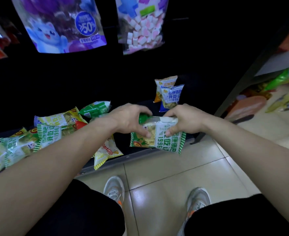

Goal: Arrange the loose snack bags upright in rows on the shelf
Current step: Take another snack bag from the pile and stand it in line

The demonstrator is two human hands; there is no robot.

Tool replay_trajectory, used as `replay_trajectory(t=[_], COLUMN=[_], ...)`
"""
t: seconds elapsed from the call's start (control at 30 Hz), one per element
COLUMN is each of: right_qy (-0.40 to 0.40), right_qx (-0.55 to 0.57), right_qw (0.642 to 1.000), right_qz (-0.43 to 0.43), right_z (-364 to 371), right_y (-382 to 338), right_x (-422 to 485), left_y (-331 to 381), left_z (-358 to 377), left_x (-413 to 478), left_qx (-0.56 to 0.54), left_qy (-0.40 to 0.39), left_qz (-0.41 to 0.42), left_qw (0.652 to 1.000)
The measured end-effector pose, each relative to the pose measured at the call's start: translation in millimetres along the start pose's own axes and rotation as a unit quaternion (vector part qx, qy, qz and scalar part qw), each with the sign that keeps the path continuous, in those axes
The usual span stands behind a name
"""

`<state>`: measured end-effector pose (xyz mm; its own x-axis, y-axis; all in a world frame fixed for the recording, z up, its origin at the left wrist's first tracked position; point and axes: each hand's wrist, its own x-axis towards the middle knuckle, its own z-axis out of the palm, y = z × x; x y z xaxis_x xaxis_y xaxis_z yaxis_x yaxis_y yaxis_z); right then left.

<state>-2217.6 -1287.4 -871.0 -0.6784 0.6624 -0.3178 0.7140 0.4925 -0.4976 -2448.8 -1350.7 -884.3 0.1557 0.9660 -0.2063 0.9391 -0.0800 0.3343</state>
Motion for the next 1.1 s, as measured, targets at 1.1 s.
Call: replay_trajectory(t=[1.1], right_qy=[0.143], right_qx=[-0.031], right_qw=[0.988], right_qz=[0.053], right_z=[-18], right_y=[55], right_x=[-9], left_y=[42], left_z=[37], left_x=[62], left_qx=[-0.086], left_qy=[0.098], left_qz=[0.053], left_qw=[0.99])
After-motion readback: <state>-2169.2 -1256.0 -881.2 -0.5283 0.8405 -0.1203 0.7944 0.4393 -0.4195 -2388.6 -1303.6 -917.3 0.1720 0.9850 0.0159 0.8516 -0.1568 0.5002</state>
